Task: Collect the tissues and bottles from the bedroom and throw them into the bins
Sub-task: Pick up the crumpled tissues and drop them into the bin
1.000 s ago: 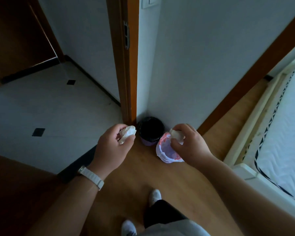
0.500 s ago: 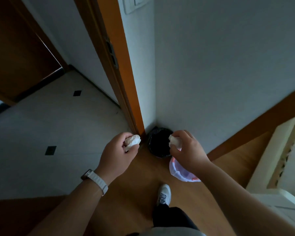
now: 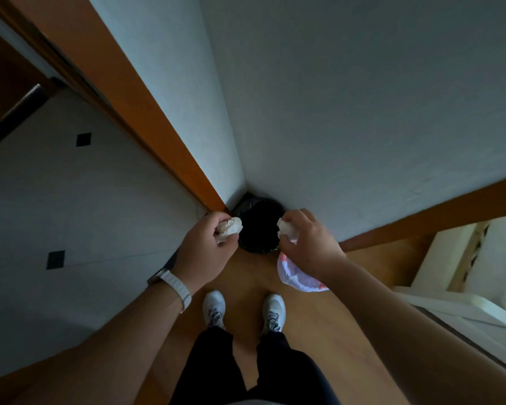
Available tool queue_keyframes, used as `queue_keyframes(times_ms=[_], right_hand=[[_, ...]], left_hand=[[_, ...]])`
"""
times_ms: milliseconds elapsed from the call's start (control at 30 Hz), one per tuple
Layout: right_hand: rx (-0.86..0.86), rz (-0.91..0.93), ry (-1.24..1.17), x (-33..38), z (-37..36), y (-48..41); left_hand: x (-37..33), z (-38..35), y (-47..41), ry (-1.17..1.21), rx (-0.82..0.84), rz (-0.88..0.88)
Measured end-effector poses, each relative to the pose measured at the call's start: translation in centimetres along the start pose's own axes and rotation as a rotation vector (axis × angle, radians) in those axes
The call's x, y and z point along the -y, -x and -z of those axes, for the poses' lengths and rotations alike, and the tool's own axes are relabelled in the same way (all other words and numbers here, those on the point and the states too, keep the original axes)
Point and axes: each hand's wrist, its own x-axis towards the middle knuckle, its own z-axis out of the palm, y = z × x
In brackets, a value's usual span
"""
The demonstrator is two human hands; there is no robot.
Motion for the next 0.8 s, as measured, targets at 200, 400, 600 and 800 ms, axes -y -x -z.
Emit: queue_keyframes(times_ms=[200,400,600,800], right_hand=[[0.058,-0.090,0.023,-3.9,-6.0,-5.5],[0.044,-0.159,0.039,-10.0,-14.1,-11.6],[0.049,-0.189,0.055,-18.1,-24.8,-16.1],[0.035,-0.212,0.086,-25.3,-33.6,-18.6]], left_hand=[[7.1,-5.9,-5.2,-0.013,0.082,0.043],[16.0,-13.5,-9.1,0.001,0.151,0.070],[26.3,-22.8,-12.1,0.014,0.227,0.058],[34.9,-31.3,-14.8,-0.072,0.302,-0.014]])
